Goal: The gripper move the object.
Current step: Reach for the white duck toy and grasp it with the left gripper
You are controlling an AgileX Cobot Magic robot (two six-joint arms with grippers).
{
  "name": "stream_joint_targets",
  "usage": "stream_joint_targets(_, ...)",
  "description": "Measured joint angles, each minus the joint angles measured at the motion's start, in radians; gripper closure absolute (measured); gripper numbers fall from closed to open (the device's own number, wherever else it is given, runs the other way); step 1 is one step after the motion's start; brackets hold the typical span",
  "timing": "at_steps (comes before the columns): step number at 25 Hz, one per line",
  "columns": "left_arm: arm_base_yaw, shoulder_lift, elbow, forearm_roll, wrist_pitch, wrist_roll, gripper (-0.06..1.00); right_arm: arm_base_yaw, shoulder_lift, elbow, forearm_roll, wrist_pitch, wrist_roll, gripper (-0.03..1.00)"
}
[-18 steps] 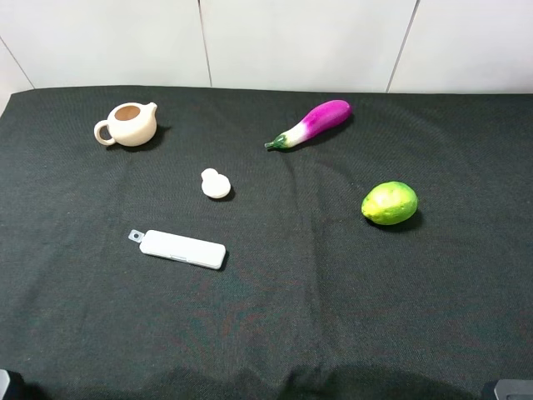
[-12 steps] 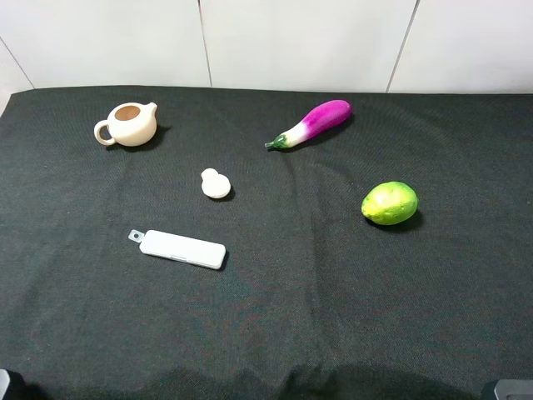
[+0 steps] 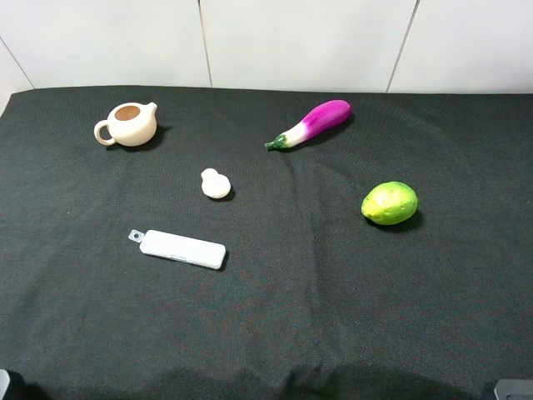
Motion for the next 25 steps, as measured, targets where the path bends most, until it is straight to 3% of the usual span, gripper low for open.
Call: stream_joint_targets(25,0.000,0.000,0.000,0.000,0.000,0.000,0.12,0.000,0.000,0.000,0.000,0.000,0.000,0.27)
